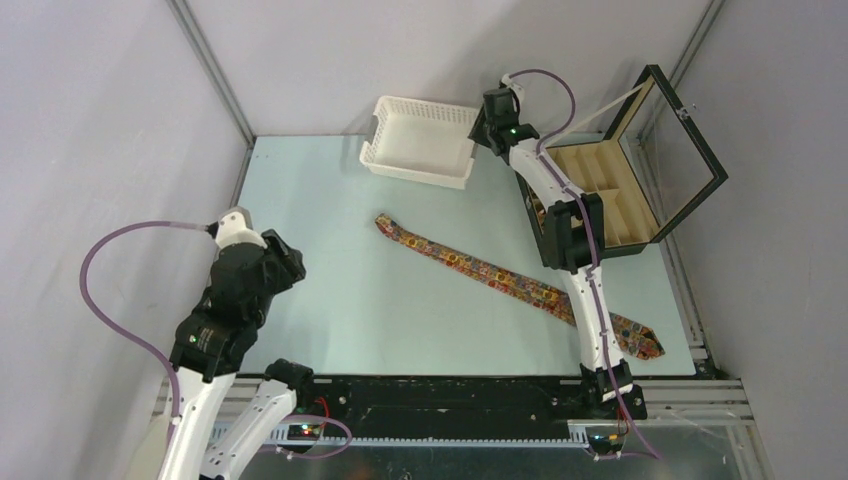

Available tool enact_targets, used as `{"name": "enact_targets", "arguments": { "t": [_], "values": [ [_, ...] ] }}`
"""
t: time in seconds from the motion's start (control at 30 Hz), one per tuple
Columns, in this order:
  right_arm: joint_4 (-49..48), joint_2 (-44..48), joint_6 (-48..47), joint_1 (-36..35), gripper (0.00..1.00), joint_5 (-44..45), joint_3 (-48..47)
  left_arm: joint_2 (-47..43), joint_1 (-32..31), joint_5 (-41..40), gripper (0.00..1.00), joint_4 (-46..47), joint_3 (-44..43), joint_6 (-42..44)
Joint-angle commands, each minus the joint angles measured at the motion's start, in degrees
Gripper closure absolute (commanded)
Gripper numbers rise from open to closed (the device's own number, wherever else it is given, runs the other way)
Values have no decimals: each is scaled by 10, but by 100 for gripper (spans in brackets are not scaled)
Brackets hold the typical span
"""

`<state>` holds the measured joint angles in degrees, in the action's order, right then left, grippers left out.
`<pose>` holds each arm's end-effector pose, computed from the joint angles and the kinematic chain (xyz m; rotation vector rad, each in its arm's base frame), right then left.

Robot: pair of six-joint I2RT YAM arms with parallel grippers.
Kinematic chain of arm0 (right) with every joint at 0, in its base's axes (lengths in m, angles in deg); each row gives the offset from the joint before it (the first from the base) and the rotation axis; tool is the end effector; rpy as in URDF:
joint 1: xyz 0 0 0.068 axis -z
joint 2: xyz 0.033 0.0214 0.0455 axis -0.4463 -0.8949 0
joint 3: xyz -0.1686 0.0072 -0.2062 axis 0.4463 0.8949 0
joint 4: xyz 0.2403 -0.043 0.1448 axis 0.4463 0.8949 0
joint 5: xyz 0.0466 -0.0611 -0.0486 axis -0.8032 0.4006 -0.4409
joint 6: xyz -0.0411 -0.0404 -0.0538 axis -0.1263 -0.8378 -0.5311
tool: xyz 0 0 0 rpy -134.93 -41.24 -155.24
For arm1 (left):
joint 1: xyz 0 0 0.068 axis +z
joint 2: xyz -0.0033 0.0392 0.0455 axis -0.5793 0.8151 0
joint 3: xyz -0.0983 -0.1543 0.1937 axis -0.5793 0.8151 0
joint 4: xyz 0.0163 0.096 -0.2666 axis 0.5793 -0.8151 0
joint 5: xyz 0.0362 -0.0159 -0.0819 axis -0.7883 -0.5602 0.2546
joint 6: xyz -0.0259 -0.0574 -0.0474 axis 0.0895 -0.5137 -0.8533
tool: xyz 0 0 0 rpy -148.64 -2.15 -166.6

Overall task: Roll the ties
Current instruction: Move the bin to the corner of the board.

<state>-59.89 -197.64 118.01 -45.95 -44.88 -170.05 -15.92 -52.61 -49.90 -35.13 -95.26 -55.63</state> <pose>0.5919 0.1979 0.2094 0.3918 2.1048 0.4061 0.1484 -0.0197 0.3481 -0.4640 1.9817 -0.1282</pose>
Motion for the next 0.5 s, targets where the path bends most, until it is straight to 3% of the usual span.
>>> {"name": "enact_targets", "arguments": {
  "t": [0.0,0.2,0.33,0.47],
  "values": [
    [-16,-1,-5,-6,59,-11,-31,2,4,7,46,23,3,4],
    [-21,19,-9,7,49,-22,-20,0,4,6,45,25,10,3],
    [-22,79,-32,15,31,-17,5,5,4,10,43,38,18,0],
    [-32,169,-67,17,21,-1,74,27,4,29,41,67,35,-4]
  ]
}}
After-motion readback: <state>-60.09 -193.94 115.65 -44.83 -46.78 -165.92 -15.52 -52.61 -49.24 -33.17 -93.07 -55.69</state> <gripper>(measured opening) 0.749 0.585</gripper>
